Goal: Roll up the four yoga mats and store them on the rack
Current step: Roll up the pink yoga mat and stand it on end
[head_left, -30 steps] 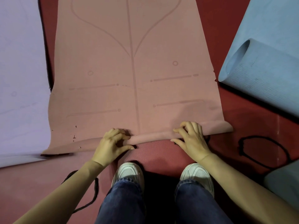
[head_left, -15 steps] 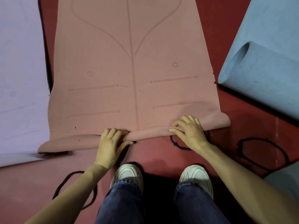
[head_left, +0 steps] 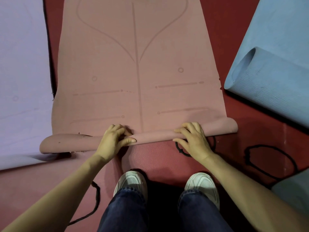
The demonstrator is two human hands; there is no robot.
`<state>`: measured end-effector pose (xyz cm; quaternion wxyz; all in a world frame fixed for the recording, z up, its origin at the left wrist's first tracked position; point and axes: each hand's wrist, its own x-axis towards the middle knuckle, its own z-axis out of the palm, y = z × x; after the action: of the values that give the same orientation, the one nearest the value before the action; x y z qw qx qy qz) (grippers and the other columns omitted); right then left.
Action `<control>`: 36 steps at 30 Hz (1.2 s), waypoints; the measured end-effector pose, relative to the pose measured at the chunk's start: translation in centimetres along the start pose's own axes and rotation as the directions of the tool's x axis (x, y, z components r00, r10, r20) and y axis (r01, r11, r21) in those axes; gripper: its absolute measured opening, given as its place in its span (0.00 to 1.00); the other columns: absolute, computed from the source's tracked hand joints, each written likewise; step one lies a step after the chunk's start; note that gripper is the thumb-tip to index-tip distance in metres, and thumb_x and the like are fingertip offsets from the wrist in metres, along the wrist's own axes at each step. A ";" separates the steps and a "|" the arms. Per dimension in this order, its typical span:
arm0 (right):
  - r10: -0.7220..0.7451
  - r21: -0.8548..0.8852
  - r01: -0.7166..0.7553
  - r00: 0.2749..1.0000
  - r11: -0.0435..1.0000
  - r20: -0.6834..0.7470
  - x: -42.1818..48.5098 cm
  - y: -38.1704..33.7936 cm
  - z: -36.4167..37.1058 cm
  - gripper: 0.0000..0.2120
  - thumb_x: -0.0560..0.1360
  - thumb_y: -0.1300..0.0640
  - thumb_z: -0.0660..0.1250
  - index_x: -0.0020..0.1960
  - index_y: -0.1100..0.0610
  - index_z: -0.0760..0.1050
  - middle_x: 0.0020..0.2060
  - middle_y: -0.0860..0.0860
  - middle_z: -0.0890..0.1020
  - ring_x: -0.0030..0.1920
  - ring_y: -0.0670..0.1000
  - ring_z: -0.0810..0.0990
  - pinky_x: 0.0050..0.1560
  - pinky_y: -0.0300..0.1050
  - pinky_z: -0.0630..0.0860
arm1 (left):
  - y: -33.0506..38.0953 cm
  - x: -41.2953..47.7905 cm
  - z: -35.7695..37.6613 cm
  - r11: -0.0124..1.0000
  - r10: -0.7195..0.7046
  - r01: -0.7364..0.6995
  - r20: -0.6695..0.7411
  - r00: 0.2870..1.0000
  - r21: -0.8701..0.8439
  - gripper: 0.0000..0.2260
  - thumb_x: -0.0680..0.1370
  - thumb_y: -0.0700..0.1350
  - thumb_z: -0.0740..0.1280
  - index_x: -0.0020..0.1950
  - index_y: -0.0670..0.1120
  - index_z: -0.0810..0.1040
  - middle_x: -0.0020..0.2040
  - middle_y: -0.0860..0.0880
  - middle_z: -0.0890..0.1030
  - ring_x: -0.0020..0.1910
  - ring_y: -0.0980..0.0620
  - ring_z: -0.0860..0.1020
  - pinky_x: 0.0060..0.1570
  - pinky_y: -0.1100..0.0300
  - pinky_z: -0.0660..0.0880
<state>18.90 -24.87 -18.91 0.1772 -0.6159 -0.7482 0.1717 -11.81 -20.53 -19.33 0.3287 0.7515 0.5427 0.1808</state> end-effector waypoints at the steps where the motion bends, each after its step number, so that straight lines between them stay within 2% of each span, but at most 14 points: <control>1: 0.013 0.034 -0.014 0.999 0.999 0.046 0.7 0.1 -0.4 0.19 0.71 0.42 0.62 0.49 0.56 0.81 0.44 0.51 0.77 0.48 0.50 0.68 0.52 0.46 0.70 | 0.1 -0.1 -0.1 1.000 -0.002 0.002 -0.001 1.000 0.022 0.33 0.69 0.74 0.56 0.44 0.45 0.82 0.42 0.56 0.75 0.43 0.56 0.66 0.46 0.63 0.66; 3: 0.035 0.113 -0.050 0.991 0.992 0.131 2.1 0.3 -1.3 0.20 0.72 0.41 0.62 0.47 0.56 0.81 0.44 0.50 0.78 0.48 0.49 0.68 0.54 0.45 0.68 | 0.6 -0.7 0.1 0.992 0.046 -0.037 -0.070 0.996 0.125 0.30 0.73 0.70 0.56 0.50 0.47 0.82 0.43 0.53 0.76 0.43 0.55 0.67 0.46 0.60 0.66; 5: 0.058 0.200 -0.102 0.974 0.974 0.218 3.6 0.7 -1.9 0.16 0.73 0.44 0.67 0.48 0.57 0.80 0.45 0.48 0.77 0.49 0.49 0.68 0.57 0.42 0.66 | 1.4 -1.4 0.7 0.968 0.102 -0.058 -0.171 0.980 0.246 0.24 0.78 0.64 0.55 0.53 0.48 0.82 0.45 0.51 0.76 0.44 0.51 0.69 0.45 0.58 0.66; 7: 0.068 0.241 -0.140 0.956 0.960 0.285 4.6 1.0 -2.2 0.12 0.74 0.48 0.69 0.49 0.57 0.81 0.45 0.45 0.76 0.51 0.47 0.69 0.55 0.36 0.63 | 2.2 -2.0 1.5 0.960 0.067 0.006 -0.247 0.967 0.281 0.23 0.80 0.60 0.54 0.53 0.47 0.82 0.48 0.49 0.76 0.46 0.47 0.72 0.45 0.56 0.65; 9: 0.076 0.263 -0.158 0.951 0.952 0.298 4.9 1.1 -2.3 0.10 0.73 0.49 0.70 0.48 0.56 0.81 0.44 0.44 0.76 0.52 0.47 0.70 0.54 0.34 0.62 | 2.5 -2.4 2.0 0.960 0.011 0.066 -0.275 0.961 0.271 0.23 0.79 0.61 0.56 0.52 0.46 0.83 0.50 0.49 0.77 0.48 0.46 0.73 0.49 0.57 0.64; 11: 0.090 0.290 -0.177 0.953 0.940 0.291 4.7 1.1 -2.2 0.09 0.73 0.49 0.70 0.49 0.54 0.79 0.45 0.44 0.77 0.51 0.46 0.71 0.55 0.37 0.65 | 2.1 -2.2 2.0 0.958 0.031 0.046 -0.260 0.965 0.284 0.24 0.76 0.63 0.59 0.52 0.46 0.83 0.48 0.49 0.79 0.48 0.49 0.70 0.50 0.60 0.61; 13: 0.103 0.301 -0.172 0.967 0.938 0.233 4.2 0.7 -2.0 0.09 0.73 0.48 0.69 0.49 0.53 0.77 0.45 0.45 0.78 0.50 0.46 0.71 0.53 0.41 0.68 | 1.8 -1.2 1.3 0.950 0.052 0.021 -0.228 0.972 0.310 0.27 0.75 0.66 0.56 0.49 0.47 0.84 0.45 0.51 0.81 0.47 0.51 0.69 0.46 0.61 0.58; 15: 0.085 0.201 -0.094 0.995 0.975 0.049 3.3 -0.2 -0.9 0.11 0.74 0.49 0.65 0.48 0.56 0.78 0.45 0.50 0.79 0.48 0.49 0.71 0.51 0.44 0.69 | 1.4 0.3 0.5 0.948 0.057 0.007 -0.191 0.980 0.319 0.30 0.75 0.68 0.51 0.45 0.48 0.84 0.42 0.52 0.81 0.44 0.51 0.68 0.43 0.59 0.58; 17: 0.080 0.079 -0.069 0.986 0.994 -0.145 2.1 -1.6 0.8 0.10 0.74 0.53 0.62 0.47 0.58 0.79 0.45 0.55 0.78 0.47 0.53 0.70 0.50 0.48 0.69 | 0.9 1.7 0.0 0.959 0.045 -0.002 -0.144 0.989 0.282 0.32 0.74 0.71 0.49 0.42 0.49 0.83 0.39 0.52 0.81 0.43 0.50 0.69 0.43 0.57 0.58; 20: 0.085 0.061 -0.074 0.975 0.995 -0.207 1.0 -2.5 2.1 0.11 0.73 0.52 0.65 0.52 0.56 0.78 0.49 0.55 0.77 0.52 0.54 0.71 0.56 0.49 0.69 | 0.6 3.0 -0.4 0.989 -0.030 0.041 -0.079 0.996 0.142 0.34 0.69 0.76 0.50 0.43 0.49 0.81 0.39 0.55 0.81 0.42 0.50 0.71 0.45 0.56 0.62; 25: 0.092 0.113 -0.087 0.995 0.990 -0.040 3.6 -1.4 0.3 0.18 0.70 0.44 0.65 0.51 0.56 0.81 0.47 0.53 0.78 0.51 0.50 0.69 0.55 0.46 0.67 | 0.5 3.4 -0.5 0.997 -0.041 0.031 -0.164 0.986 -0.065 0.23 0.69 0.71 0.61 0.42 0.52 0.81 0.43 0.61 0.74 0.45 0.55 0.75 0.49 0.53 0.71; 29: 0.128 0.128 -0.142 0.986 0.982 0.110 5.0 -1.0 -0.8 0.15 0.73 0.48 0.70 0.56 0.53 0.80 0.53 0.50 0.72 0.57 0.50 0.67 0.62 0.43 0.65 | 1.7 2.5 0.0 0.996 0.059 -0.041 -0.239 0.969 0.079 0.26 0.76 0.66 0.57 0.45 0.48 0.85 0.43 0.54 0.79 0.44 0.52 0.71 0.46 0.55 0.68; 33: 0.151 0.164 -0.201 0.950 0.966 0.273 7.0 -0.8 -1.9 0.15 0.74 0.46 0.69 0.58 0.50 0.79 0.49 0.44 0.69 0.57 0.47 0.64 0.61 0.38 0.62 | 1.6 0.1 1.2 0.975 0.056 0.004 -0.264 0.963 0.221 0.25 0.76 0.62 0.59 0.55 0.43 0.83 0.46 0.48 0.79 0.46 0.49 0.70 0.49 0.58 0.64; 36: 0.136 0.119 -0.178 0.944 0.977 0.300 7.5 -0.6 -2.2 0.17 0.74 0.45 0.67 0.60 0.49 0.77 0.50 0.44 0.72 0.55 0.45 0.63 0.60 0.41 0.64 | 1.0 0.4 0.5 0.985 0.020 0.015 -0.197 0.980 0.174 0.30 0.74 0.67 0.58 0.57 0.43 0.80 0.47 0.46 0.80 0.47 0.50 0.70 0.50 0.59 0.65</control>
<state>18.06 -17.54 -16.29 0.0956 -0.6273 -0.7001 0.3274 -10.64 -20.49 -19.01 0.2058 0.7563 0.5854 0.2071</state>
